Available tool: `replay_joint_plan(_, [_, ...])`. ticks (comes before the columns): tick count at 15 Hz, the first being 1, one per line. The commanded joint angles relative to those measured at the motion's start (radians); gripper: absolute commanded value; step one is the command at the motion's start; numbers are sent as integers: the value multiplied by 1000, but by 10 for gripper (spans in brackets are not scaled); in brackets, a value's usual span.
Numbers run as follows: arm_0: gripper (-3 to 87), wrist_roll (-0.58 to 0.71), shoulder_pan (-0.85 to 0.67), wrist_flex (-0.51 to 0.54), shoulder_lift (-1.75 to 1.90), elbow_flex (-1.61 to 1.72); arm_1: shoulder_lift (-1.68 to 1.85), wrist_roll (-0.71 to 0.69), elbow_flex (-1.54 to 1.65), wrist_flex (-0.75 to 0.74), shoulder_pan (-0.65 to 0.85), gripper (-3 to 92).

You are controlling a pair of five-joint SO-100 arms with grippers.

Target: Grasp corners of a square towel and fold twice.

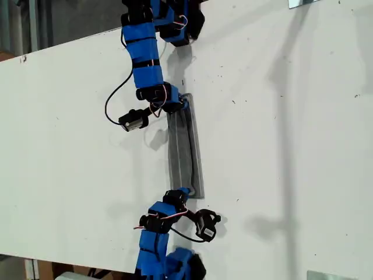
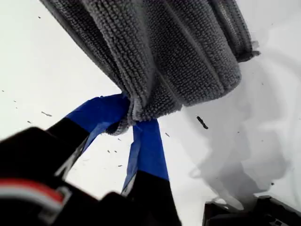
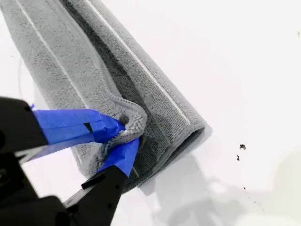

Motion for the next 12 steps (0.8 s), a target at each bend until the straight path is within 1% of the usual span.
replay_joint_plan(1, [-1,-20,32,-28,2,-6,31,15,-5,-21,-15,-2])
replay_joint_plan(5, [-1,-57,81,-67,-25,-5,-12,83,5,-48,-77,-2])
replay_joint_plan(9, [-1,-69,104,-78,-35,9,-34,91,31,-52,-81,-2])
replay_joint_plan(10, [23,-69,103,-58,-37,3,-29,89,34,-48,-80,103])
replay_joint_plan(11, [108,-40,95,-17,-38,-21,-12,84,25,-20,-81,326])
replay_joint_plan(12, [233,-29,83,43,-31,-54,35,77,18,15,-63,353])
